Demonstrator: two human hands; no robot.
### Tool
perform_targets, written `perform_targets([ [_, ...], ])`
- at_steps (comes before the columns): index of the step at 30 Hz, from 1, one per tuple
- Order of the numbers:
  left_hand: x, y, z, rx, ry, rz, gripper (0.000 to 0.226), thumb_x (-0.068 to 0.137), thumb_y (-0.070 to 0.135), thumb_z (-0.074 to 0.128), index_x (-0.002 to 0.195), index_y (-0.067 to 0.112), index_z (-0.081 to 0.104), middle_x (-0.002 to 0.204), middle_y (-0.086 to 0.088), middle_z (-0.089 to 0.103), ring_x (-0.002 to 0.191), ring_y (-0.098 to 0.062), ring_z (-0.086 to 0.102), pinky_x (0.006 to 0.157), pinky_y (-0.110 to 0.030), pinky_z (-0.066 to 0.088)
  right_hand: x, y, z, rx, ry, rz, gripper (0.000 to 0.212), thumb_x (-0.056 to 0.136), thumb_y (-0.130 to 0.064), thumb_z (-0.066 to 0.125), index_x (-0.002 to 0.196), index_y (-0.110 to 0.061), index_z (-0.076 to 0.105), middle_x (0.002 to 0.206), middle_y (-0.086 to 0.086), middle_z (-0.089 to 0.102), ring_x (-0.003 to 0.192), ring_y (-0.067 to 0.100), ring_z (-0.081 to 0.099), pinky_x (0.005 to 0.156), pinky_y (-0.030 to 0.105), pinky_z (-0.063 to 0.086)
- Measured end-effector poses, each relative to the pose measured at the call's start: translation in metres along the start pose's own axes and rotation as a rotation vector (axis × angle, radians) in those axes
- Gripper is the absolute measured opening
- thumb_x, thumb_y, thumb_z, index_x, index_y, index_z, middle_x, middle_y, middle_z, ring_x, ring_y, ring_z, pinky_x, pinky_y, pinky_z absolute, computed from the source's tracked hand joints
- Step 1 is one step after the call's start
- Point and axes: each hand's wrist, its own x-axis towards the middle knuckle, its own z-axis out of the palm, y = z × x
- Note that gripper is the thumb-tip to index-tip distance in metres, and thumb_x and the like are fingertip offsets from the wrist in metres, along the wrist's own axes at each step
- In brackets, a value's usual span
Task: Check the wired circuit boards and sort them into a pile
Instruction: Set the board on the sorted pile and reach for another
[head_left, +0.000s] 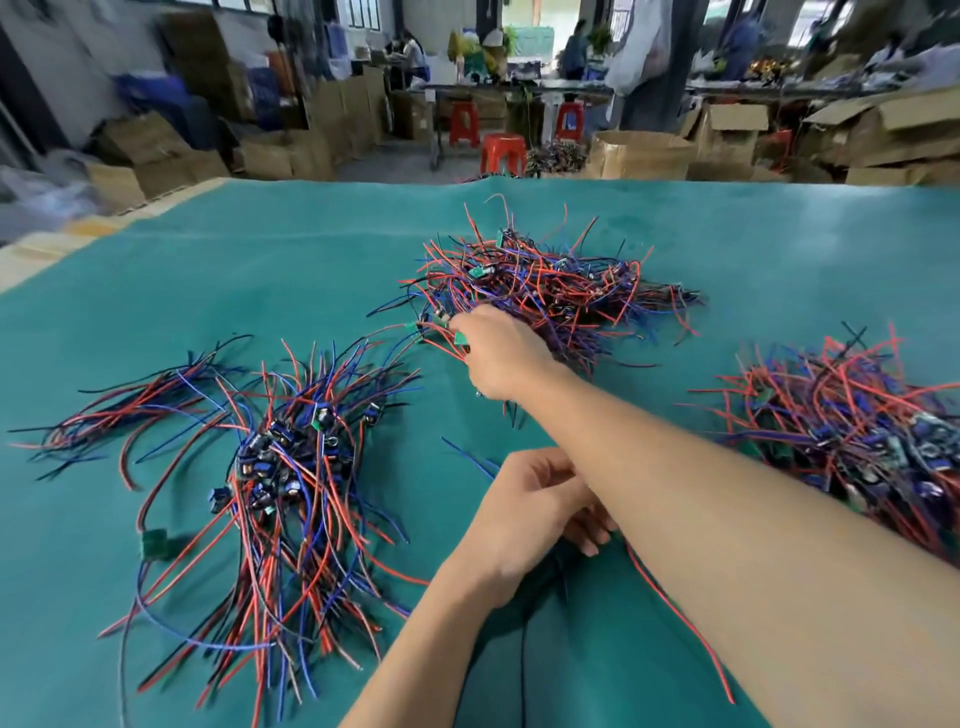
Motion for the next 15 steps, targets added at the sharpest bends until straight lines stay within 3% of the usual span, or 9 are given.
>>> perform_targets([
  [3,-0.001,0.002,0.001,0.011,0.003,0.006,0.023,0.093,-0.010,0.045,0.082,0.000,0.063,0.067,-0.009,0.062,0.053,-0.015,0.055,0.049,-0.022,0.047,0.000,0.007,0.006,-0.001,0.165,0.057,0.032,0.086,0.003,0.061,0.112,-0.015,0.067,0.113,0.012,0.067,0.098,0.037,0.065,0.068,0.038,0.045],
  [5,0.000,0.002,0.000,0.000,0.008,-0.004,0.020,0.092,-0.011,0.046,0.086,-0.002,0.063,0.070,-0.013,0.062,0.055,-0.018,0.055,0.050,-0.022,0.048,-0.002,0.012,0.004,0.098,0.198,0.088,0.030,0.089,0.000,0.062,0.112,-0.018,0.070,0.112,0.012,0.069,0.102,0.038,0.065,0.073,0.039,0.049],
  [8,0.001,0.001,-0.001,-0.036,0.022,-0.018,0.014,0.093,-0.007,0.052,0.088,-0.001,0.063,0.070,-0.013,0.063,0.055,-0.018,0.056,0.050,-0.022,0.049,-0.014,0.019,-0.008,0.388,0.264,0.178,0.027,0.090,-0.008,0.067,0.111,-0.023,0.074,0.109,0.005,0.074,0.104,0.028,0.067,0.093,0.038,0.053],
  [11,0.003,-0.001,-0.001,-0.096,0.092,-0.038,0.017,0.092,-0.009,0.051,0.093,0.001,0.064,0.071,-0.014,0.065,0.056,-0.017,0.058,0.050,-0.022,0.050,-0.050,0.025,-0.030,0.649,0.398,0.199,0.026,0.083,-0.005,0.073,0.100,-0.024,0.077,0.095,-0.006,0.075,0.087,0.016,0.071,0.091,0.035,0.055],
  [15,0.009,-0.002,0.000,-0.290,0.217,-0.060,0.015,0.100,0.006,0.047,0.107,0.001,0.059,0.074,-0.016,0.068,0.057,-0.019,0.062,0.051,-0.025,0.053,-0.130,0.036,-0.044,0.898,0.501,0.174,0.037,0.077,0.000,0.073,0.084,-0.036,0.074,0.101,-0.008,0.074,0.079,0.009,0.071,0.076,0.025,0.057],
])
